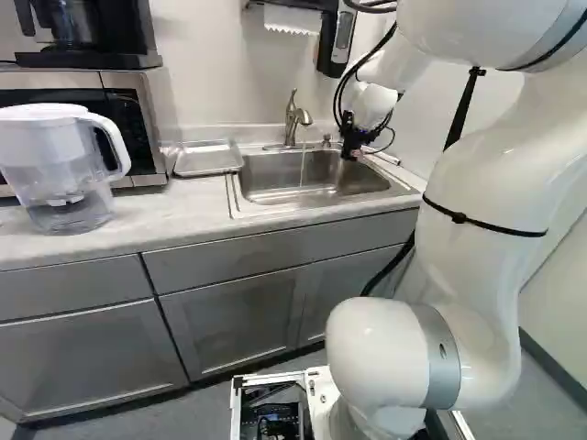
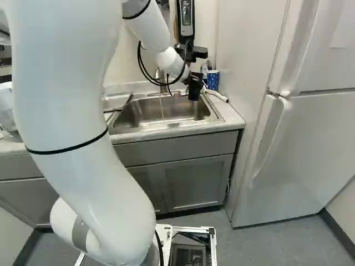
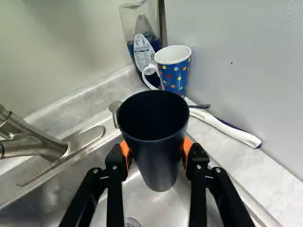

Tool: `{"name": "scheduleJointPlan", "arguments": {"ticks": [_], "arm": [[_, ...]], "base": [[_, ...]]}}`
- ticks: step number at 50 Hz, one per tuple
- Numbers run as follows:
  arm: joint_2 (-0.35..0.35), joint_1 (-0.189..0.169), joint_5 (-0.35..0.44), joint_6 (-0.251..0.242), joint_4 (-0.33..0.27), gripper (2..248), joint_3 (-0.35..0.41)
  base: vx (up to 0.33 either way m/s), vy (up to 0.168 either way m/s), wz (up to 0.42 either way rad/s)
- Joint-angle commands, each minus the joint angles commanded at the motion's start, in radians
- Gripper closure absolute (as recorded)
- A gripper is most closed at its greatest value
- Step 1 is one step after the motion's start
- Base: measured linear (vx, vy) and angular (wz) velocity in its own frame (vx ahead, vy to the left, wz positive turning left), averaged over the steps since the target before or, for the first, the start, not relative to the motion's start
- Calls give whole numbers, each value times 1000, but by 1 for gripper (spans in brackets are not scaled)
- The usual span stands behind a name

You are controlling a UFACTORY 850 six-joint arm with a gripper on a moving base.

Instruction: Rinse the cup and place it in the tray

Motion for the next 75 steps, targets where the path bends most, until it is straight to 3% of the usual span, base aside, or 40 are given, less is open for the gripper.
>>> {"name": "scheduleJointPlan", "arguments": {"ticks": [36,75], "arm": [[-5,-3,4,379,-196,126,-6],[-8,-9,95,379,-362,126,-8]], "base": [[0,0,0],[0,0,0]]}}
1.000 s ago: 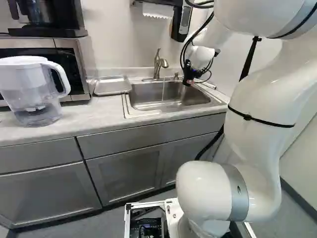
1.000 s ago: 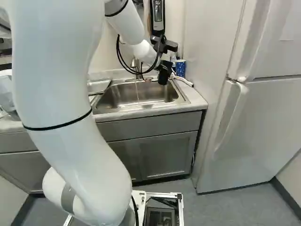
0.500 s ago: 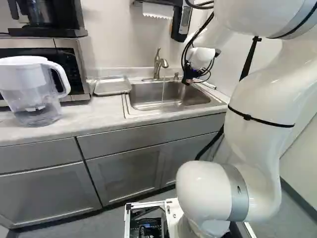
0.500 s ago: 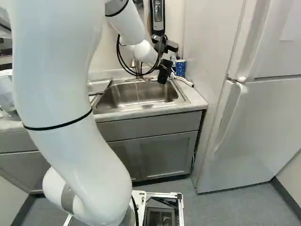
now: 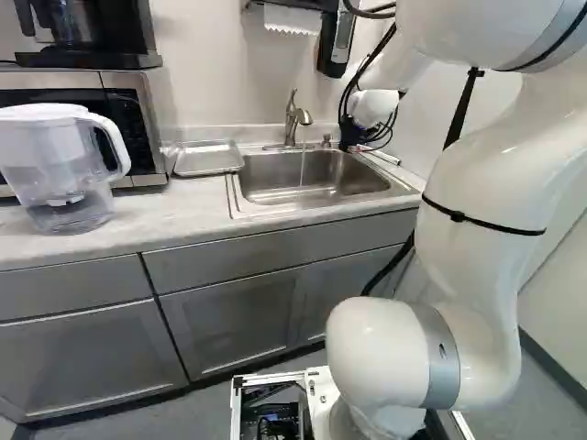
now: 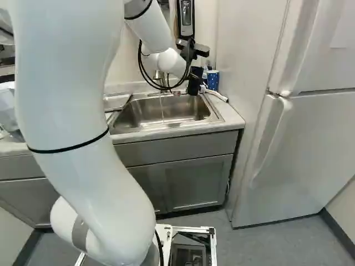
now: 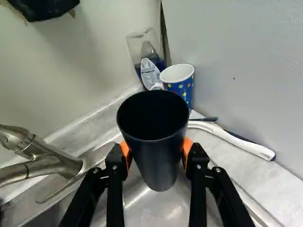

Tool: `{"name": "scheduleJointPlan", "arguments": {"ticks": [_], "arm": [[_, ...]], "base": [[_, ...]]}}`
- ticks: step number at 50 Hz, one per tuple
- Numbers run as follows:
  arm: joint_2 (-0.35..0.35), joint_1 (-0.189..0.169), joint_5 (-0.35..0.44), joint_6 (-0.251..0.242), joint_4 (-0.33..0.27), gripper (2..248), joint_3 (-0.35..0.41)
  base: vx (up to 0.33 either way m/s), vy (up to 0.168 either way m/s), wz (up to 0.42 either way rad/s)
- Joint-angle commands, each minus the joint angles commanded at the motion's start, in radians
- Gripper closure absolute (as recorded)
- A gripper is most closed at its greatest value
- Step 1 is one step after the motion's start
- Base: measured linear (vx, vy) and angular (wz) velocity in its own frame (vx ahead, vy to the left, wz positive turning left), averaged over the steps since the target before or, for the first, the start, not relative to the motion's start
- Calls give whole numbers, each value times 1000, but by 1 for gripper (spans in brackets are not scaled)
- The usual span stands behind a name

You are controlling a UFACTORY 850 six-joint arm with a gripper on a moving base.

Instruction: Rinse the cup and place it in the tray

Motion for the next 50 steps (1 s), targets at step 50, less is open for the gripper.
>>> {"name": "scheduleJointPlan", "arguments": {"ticks": [50], "arm": [[-3,-7,24,0,-274,126,-3]], "base": [[0,0,0]]}}
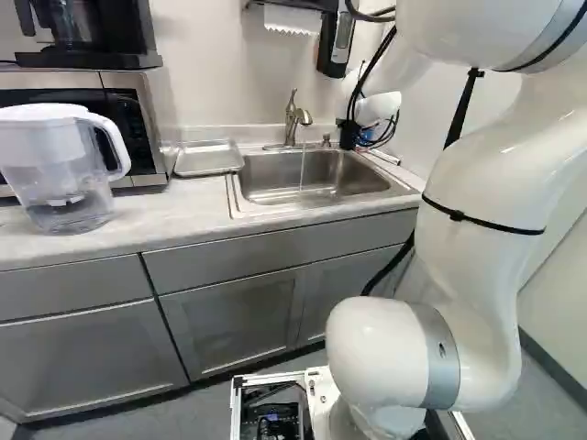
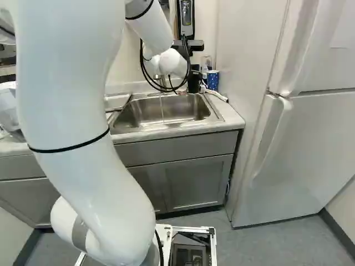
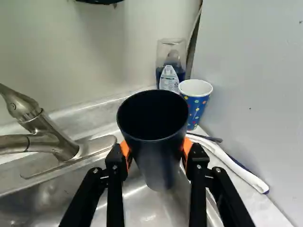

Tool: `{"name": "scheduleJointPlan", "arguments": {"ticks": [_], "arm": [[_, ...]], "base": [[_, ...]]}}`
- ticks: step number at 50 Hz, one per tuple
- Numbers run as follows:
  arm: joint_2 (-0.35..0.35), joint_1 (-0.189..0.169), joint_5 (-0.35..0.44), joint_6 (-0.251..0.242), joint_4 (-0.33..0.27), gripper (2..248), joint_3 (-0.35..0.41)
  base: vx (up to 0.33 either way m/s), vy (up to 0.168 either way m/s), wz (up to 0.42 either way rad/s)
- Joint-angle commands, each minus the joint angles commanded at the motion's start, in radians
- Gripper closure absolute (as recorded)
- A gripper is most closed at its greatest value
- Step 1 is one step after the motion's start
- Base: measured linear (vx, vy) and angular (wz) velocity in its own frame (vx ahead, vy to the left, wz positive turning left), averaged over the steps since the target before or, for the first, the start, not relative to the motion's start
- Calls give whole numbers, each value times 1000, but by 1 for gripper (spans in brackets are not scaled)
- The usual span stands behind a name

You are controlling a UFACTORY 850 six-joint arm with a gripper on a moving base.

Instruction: Rinse the cup and place it in the tray

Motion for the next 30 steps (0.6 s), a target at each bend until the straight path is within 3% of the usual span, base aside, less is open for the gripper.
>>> {"name": "scheduleJointPlan", "arguments": {"ticks": [30], "arm": [[48,-8,97,0,-39,126,52]], "base": [[0,0,0]]}}
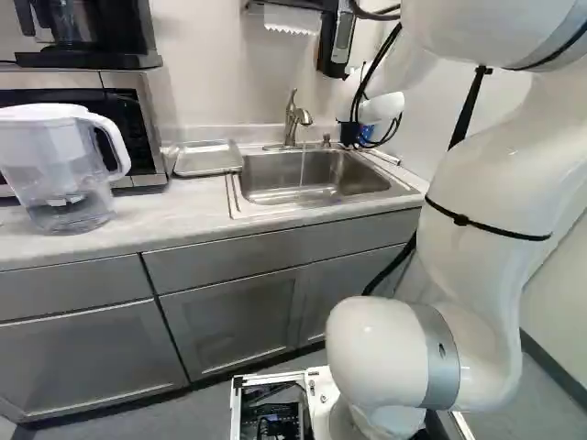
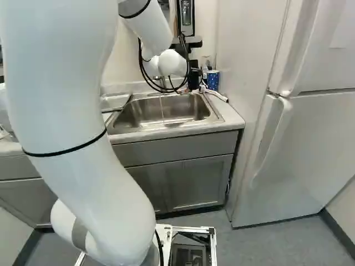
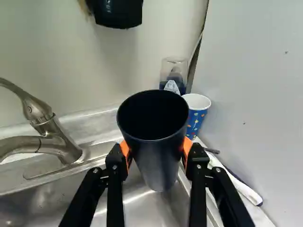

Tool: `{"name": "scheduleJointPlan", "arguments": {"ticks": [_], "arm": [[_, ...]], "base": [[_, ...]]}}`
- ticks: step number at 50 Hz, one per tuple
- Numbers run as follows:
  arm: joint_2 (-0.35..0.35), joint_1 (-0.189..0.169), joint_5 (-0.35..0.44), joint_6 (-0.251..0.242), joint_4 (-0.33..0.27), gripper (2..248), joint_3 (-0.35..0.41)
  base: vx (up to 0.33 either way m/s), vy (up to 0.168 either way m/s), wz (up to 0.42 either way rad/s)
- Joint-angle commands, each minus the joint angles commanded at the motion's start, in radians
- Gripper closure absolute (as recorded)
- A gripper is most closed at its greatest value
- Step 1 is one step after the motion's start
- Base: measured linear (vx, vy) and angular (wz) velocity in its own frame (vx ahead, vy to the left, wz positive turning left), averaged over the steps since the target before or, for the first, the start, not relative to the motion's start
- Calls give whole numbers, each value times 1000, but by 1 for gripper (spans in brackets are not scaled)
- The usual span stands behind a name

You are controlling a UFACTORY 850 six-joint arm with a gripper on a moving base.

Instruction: Rinse the cup and place it in the tray

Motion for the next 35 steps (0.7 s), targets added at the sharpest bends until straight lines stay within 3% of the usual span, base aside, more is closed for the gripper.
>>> {"name": "scheduleJointPlan", "arguments": {"ticks": [13,35], "arm": [[37,-1,36,0,-3,126,39],[17,11,38,0,-3,126,57]], "base": [[0,0,0],[0,0,0]]}}
